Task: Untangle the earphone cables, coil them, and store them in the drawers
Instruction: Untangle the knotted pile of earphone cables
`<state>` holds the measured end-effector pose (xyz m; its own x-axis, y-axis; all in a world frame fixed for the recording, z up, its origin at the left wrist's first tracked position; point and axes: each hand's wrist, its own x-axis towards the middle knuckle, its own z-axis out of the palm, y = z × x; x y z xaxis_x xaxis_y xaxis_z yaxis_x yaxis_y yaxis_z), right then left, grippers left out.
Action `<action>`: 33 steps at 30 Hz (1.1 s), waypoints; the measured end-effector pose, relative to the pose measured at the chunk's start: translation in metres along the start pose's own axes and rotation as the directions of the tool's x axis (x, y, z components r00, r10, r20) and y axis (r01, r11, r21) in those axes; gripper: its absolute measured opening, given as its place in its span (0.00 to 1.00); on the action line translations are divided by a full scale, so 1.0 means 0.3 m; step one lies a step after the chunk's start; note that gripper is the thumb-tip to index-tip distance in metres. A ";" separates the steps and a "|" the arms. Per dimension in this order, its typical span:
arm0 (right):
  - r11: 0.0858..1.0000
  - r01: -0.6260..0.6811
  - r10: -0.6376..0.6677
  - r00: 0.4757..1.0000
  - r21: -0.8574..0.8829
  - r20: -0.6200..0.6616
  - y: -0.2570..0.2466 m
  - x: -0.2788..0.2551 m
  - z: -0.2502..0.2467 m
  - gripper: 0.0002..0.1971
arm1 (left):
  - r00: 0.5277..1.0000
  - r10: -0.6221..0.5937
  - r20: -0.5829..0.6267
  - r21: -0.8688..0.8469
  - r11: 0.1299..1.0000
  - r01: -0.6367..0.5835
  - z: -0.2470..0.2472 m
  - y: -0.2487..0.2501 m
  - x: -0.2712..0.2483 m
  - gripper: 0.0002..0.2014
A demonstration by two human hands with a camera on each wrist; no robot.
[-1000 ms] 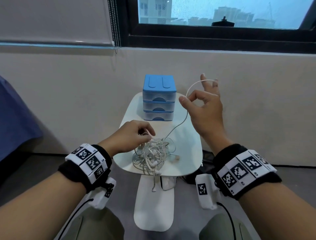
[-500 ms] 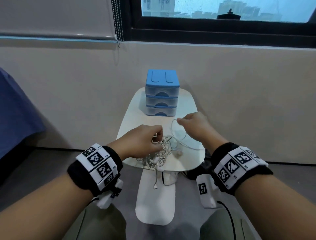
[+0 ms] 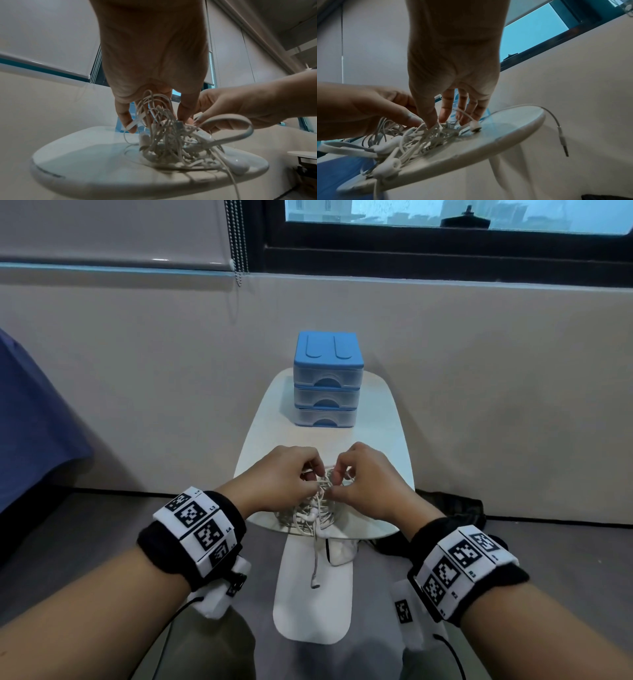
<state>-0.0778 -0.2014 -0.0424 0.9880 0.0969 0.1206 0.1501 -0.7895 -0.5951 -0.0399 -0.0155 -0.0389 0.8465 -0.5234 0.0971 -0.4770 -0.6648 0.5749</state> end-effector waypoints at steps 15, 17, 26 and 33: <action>0.983 0.127 -0.092 0.963 0.129 -0.254 0.004 -0.021 -0.027 0.06 | 0.986 0.110 -0.128 0.102 0.990 -0.097 0.032 0.021 0.011 0.07; 0.964 0.140 -0.079 0.963 0.226 -0.259 -0.002 -0.018 -0.043 0.07 | 0.988 0.091 -0.123 0.109 0.991 -0.077 0.036 0.004 0.015 0.05; 0.840 -0.046 0.201 0.952 0.540 -0.232 -0.003 -0.013 -0.100 0.08 | 0.986 -0.015 -0.169 0.041 0.999 0.022 0.025 -0.018 0.013 0.03; 0.788 -0.162 0.162 0.985 0.594 0.054 -0.068 -0.018 -0.144 0.06 | 0.983 -0.011 -0.181 0.036 0.999 0.018 0.010 0.019 0.012 0.07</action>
<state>-0.0878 -0.2120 0.0036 0.9998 -0.0001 -0.0205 -0.0197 -0.2775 -0.9605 -0.0402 -0.0228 -0.0377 0.8805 -0.4110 0.2363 -0.4702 -0.6927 0.5469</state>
